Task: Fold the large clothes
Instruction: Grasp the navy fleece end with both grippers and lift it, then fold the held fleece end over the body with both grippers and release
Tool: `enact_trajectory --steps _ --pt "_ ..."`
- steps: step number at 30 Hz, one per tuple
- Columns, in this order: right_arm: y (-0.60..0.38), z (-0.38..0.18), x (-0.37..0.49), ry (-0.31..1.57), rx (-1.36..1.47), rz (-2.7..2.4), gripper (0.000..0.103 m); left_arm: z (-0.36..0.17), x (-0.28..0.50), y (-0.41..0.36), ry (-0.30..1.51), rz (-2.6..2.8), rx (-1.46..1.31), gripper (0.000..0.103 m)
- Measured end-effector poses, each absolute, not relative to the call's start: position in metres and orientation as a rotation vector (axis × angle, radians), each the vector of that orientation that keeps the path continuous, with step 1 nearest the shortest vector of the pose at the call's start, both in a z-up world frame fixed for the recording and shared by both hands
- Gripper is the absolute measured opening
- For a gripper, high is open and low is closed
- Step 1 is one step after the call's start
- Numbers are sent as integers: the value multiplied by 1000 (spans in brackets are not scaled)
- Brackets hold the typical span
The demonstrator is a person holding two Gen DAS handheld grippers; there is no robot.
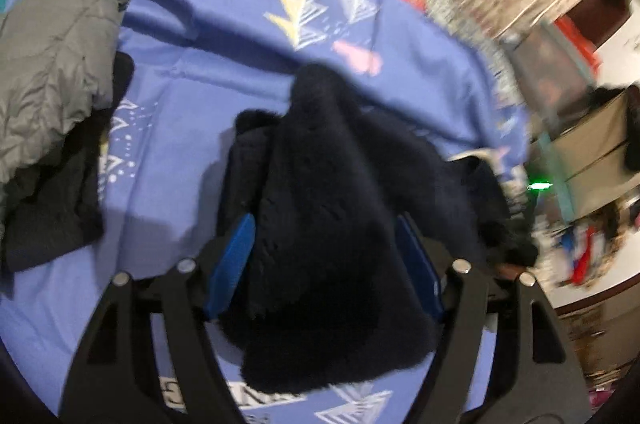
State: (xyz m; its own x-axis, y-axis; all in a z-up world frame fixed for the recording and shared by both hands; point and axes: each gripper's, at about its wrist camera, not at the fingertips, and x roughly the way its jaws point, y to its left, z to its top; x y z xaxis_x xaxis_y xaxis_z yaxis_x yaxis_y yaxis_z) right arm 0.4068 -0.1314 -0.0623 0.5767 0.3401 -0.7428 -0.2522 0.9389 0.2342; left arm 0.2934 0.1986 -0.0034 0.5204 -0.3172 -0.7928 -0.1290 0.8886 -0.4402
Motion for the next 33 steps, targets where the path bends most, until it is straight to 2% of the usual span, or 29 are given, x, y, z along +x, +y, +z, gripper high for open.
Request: enact_trajectory --steps 2,3,4,5,6,9,12,16,17,18,21,23,24,25,26,30,33 --pt "-132 -53 395 858 122 414 53 -20 302 191 1071 -77 -404 70" --pt "-132 -48 392 854 133 453 57 -28 306 189 1086 -55 -367 64" --pt "-134 -43 390 847 154 485 62 -34 309 187 1106 -50 -344 39" --pt "-141 -31 383 826 199 521 66 -42 312 188 1130 -58 -343 32" --pt "-147 -21 378 802 226 529 67 -50 315 195 1149 -49 -377 29" --pt "-160 8 368 714 259 537 69 -56 314 219 1139 -13 -477 29" --pt "-154 26 353 659 104 528 69 -39 298 227 1099 -44 -567 29" --pt "-176 12 371 700 67 405 70 20 289 207 943 -85 -425 30" --pt "-182 10 373 709 74 378 71 31 294 196 932 -106 -376 32" --pt "-188 5 375 718 87 352 72 37 300 188 932 -125 -344 38" --pt "-201 -10 380 740 130 308 74 35 334 151 1022 -201 -246 62" --pt "-202 -26 390 807 147 314 75 19 350 131 1079 -212 -201 63" --pt "-207 -32 391 850 157 317 74 4 361 123 1119 -188 -179 53" --pt "-208 -41 396 898 166 305 48 -5 365 120 1143 -179 -162 18" --pt "-214 -40 396 888 184 286 31 -14 369 118 1156 -163 -138 12" --pt "-264 -17 379 672 349 128 31 -5 365 147 992 -53 -213 8" --pt "-272 -40 393 776 357 101 31 -24 372 156 1018 -18 -266 8"
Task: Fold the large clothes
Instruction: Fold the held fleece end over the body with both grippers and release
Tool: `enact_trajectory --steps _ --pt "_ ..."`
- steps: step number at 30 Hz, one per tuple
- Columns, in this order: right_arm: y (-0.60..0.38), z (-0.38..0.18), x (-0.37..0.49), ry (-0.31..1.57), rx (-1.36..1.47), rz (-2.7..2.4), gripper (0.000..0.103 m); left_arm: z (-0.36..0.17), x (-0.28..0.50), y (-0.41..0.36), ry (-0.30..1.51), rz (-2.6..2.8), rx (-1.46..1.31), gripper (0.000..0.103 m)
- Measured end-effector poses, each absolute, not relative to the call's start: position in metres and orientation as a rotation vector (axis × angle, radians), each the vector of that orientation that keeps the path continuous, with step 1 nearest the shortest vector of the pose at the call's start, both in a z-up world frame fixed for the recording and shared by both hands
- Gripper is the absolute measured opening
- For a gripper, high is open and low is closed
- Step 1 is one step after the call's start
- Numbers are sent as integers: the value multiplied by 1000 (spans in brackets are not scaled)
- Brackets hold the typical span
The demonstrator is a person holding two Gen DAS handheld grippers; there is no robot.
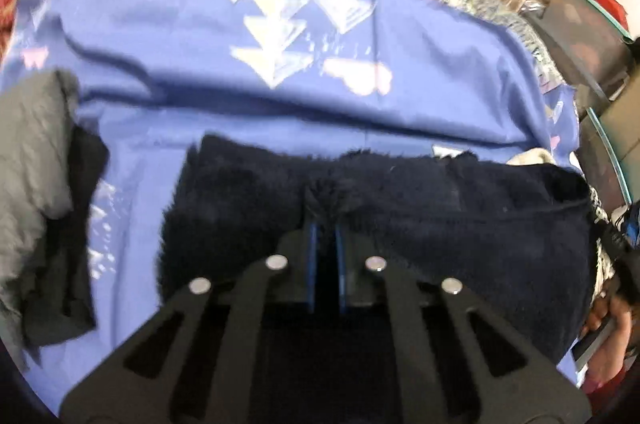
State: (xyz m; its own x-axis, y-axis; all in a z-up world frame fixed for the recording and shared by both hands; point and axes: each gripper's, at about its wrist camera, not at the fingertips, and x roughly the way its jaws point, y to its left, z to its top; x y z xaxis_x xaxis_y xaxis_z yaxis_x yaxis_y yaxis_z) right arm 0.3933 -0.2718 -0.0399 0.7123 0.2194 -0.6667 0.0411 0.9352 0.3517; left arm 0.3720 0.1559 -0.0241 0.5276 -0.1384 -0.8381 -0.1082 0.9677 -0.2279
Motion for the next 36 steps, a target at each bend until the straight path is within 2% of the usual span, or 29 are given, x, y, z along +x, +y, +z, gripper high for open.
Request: enact_trajectory --steps 2,3,4,5,6,8,10,14,16,21,26,27,30,36 --pt "-263 -36 390 758 315 134 34 -33 378 148 1025 5 -212 10" --pt "-258 -30 385 724 270 128 38 -34 380 145 1016 13 -178 15" --pt "-255 -26 382 702 236 111 50 -35 381 142 1014 11 -165 19" --pt "-254 -25 382 713 202 80 66 -36 382 139 1021 10 -153 21" --pt "-255 -25 383 726 200 75 68 -35 381 137 1026 9 -150 22" --pt "-261 -16 375 688 227 57 69 -23 373 137 1008 -21 -170 30" --pt "-264 -1 357 603 228 49 69 -5 360 142 955 -52 -205 50" --pt "-245 23 331 529 201 151 70 31 329 158 835 -87 -255 55" --pt "-227 26 327 543 169 225 70 42 316 165 787 -87 -277 62" --pt "-181 5 330 597 -1 288 70 21 312 158 831 -56 -213 64" --pt "-211 -71 382 859 67 165 70 -52 339 151 1014 58 -32 67" --pt "-225 -84 386 873 148 173 70 -67 343 150 1026 49 3 71" --pt "-243 -101 391 880 281 187 70 -76 348 147 1031 61 24 73" --pt "-237 -103 388 847 241 161 71 -82 354 138 1016 123 78 79"
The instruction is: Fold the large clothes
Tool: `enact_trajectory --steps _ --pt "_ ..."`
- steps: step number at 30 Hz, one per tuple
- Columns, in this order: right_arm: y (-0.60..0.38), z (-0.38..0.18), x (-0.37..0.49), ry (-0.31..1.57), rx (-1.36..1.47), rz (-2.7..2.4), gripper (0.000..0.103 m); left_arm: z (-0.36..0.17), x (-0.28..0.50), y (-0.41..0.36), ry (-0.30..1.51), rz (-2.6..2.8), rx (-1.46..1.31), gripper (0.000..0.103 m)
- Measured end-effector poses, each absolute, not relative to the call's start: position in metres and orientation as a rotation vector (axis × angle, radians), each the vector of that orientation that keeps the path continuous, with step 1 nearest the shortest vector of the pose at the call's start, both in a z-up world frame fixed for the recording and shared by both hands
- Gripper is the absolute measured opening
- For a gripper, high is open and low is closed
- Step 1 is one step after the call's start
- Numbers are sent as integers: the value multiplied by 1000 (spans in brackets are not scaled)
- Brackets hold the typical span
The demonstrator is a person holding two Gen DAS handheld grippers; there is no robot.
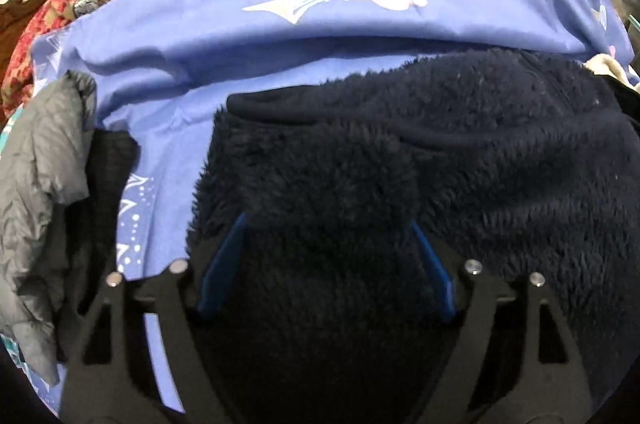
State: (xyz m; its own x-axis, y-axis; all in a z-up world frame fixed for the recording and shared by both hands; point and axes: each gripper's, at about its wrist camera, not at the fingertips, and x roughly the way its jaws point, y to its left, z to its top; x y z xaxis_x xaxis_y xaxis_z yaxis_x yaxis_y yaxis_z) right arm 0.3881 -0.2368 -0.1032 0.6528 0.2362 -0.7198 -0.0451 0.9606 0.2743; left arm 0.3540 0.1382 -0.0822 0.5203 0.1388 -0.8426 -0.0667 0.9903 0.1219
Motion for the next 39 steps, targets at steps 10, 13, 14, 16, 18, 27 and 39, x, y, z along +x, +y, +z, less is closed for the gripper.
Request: enact_trajectory --steps 10,13,14,16,18,27,39 --pt "-208 -14 318 645 108 138 77 -23 309 134 937 100 38 80" --pt "-201 -2 261 593 116 193 79 -6 280 131 907 82 34 80" --pt "-200 -2 247 593 118 206 79 -1 268 129 899 77 35 80" --pt "-195 -6 213 596 129 229 79 5 247 126 892 74 29 80" --pt "-190 -18 177 610 141 241 79 7 228 125 892 72 23 80" --pt "-176 -65 93 795 286 222 80 0 140 119 921 90 9 80" --pt "-165 -46 46 852 407 237 88 -2 59 107 939 86 -5 86"
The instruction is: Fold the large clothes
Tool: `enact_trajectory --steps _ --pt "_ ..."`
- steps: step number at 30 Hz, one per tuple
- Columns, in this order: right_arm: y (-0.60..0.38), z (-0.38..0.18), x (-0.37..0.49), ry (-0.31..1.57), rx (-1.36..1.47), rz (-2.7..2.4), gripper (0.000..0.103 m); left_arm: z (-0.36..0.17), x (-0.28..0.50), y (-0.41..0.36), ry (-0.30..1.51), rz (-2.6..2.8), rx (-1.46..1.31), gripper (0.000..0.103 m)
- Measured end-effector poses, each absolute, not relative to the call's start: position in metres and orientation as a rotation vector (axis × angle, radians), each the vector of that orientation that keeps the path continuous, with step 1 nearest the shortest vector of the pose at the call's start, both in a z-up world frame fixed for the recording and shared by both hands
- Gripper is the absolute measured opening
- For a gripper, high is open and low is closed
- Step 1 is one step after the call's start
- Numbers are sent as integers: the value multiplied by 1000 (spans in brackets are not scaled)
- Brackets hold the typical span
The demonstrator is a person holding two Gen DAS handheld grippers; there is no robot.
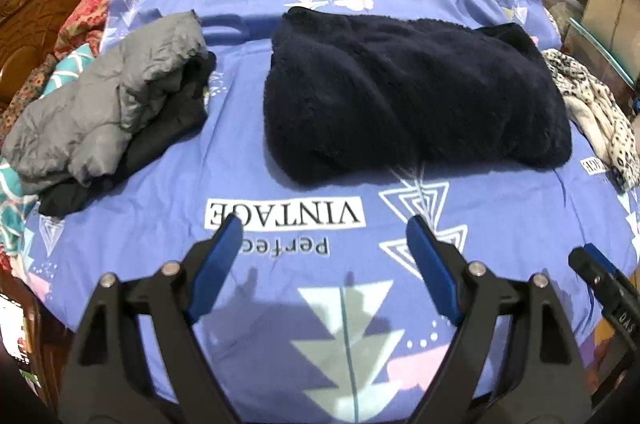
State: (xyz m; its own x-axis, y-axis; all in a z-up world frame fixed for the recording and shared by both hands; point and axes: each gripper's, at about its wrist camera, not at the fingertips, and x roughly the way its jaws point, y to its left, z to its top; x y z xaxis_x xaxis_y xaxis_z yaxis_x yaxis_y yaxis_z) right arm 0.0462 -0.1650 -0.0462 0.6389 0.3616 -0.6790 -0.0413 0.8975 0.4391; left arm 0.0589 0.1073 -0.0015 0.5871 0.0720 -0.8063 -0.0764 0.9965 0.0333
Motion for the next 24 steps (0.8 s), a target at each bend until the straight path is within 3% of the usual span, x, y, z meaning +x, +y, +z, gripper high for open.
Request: enact_trajectory --steps 2,8,24 --pt "-160 -45 41 864 415 244 90 1 49 106 916 89 -3 94" --pt "-144 -45 23 923 411 210 93 3 27 105 905 114 11 94" --pt "-124 -12 -7 810 313 206 94 35 -6 111 808 174 65 97"
